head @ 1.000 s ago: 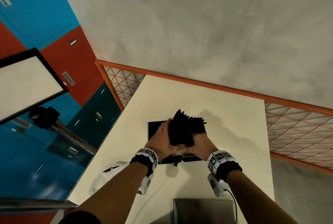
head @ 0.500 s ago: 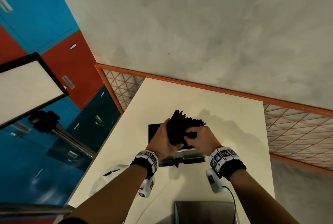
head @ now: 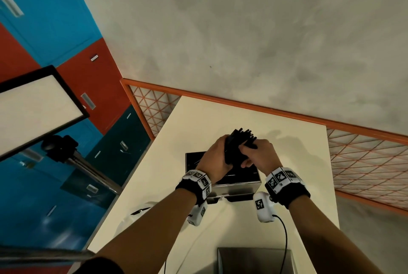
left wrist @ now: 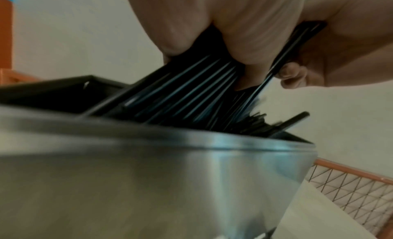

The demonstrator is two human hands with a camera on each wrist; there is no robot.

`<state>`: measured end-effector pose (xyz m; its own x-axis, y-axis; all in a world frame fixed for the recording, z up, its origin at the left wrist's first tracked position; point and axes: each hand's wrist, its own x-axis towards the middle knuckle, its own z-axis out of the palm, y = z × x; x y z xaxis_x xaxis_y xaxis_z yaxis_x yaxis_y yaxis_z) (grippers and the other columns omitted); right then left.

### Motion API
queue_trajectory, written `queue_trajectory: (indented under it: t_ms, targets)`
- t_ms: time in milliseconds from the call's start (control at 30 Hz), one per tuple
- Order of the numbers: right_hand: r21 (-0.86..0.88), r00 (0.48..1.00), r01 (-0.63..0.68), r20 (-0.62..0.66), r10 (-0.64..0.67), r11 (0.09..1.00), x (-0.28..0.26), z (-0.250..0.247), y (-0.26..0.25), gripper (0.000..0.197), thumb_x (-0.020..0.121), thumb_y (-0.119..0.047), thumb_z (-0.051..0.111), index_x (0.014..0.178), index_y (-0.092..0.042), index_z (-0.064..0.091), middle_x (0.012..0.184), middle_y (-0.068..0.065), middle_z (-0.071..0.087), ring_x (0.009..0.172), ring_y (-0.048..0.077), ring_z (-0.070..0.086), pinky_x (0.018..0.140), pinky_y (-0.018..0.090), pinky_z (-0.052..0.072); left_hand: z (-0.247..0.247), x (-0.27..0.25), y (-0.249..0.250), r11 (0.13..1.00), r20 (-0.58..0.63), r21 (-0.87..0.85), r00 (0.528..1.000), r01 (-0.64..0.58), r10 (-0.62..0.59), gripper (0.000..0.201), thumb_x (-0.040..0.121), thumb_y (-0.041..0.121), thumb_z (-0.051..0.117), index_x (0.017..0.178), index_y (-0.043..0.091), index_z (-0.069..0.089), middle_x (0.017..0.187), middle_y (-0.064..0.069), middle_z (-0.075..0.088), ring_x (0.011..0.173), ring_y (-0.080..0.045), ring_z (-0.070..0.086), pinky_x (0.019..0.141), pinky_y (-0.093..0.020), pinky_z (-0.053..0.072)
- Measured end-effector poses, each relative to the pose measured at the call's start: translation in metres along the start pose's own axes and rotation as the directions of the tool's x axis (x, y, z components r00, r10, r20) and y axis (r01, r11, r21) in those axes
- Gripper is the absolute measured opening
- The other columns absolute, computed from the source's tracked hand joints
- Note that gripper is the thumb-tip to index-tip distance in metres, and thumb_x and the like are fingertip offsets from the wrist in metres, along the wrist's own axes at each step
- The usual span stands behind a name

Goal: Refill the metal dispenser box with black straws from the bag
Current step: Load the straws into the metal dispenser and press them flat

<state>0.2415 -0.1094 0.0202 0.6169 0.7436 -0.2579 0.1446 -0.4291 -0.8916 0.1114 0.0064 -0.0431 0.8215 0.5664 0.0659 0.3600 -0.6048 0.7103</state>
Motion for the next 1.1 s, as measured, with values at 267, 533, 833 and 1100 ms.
queue_trajectory:
  t_ms: [267, 533, 833, 1100]
  targets:
    - [0.132, 0.984, -0.171, 0.064, 0.164, 0.976, 0.000, 0.016, 0.031, 0.018, 0.092, -0.018, 0.061, 0.099, -0.002, 0.064, 0.078, 0.018, 0.074, 0.063, 0.038, 0.072, 0.067, 0.050, 0.061, 0.010, -0.014, -0.019, 0.990, 0.144, 0.131, 0.989, -0.048, 0.029, 0.090, 0.079, 0.020, 0.076, 0.153, 0.019, 0.024, 0.137, -0.008, 0.044, 0.116, -0.029, 0.054, 0.096, -0.045, 0.051]
    - [0.103, 0.986, -0.068, -0.146, 0.082, 0.992, -0.012, 0.010, 0.047, 0.014, 0.093, -0.030, 0.062, 0.097, -0.017, 0.059, 0.078, 0.010, 0.073, 0.056, 0.025, 0.071, 0.053, 0.039, 0.061, 0.004, -0.044, -0.049, 0.992, 0.081, 0.120, 0.996, -0.033, 0.023, 0.090, 0.086, 0.054, 0.069, 0.155, 0.018, 0.026, 0.151, -0.002, 0.031, 0.139, -0.019, 0.035, 0.118, -0.032, 0.033]
    - [0.437, 0.993, -0.094, 0.103, 0.054, 0.895, -0.027, 0.030, 0.059, 0.033, 0.088, -0.027, 0.072, 0.116, -0.011, 0.066, 0.110, 0.010, 0.073, 0.100, 0.025, 0.070, 0.087, 0.047, 0.058, 0.010, -0.044, -0.051, 0.987, 0.038, 0.158, 0.999, -0.002, -0.004, 0.121, 0.061, 0.068, 0.075, 0.155, 0.018, 0.018, 0.151, -0.003, 0.031, 0.138, -0.024, 0.037, 0.113, -0.046, 0.040]
    - [-0.055, 0.979, 0.111, 0.178, -0.100, 0.992, -0.026, 0.037, 0.064, 0.063, 0.072, -0.052, 0.078, 0.127, -0.031, 0.058, 0.117, -0.015, 0.066, 0.110, 0.000, 0.059, 0.092, 0.020, 0.046, 0.006, -0.047, -0.044, 0.992, 0.077, 0.123, 0.996, 0.031, -0.041, 0.117, 0.070, 0.071, 0.072, 0.157, 0.016, 0.015, 0.153, -0.002, 0.032, 0.139, -0.021, 0.037, 0.114, -0.043, 0.039]
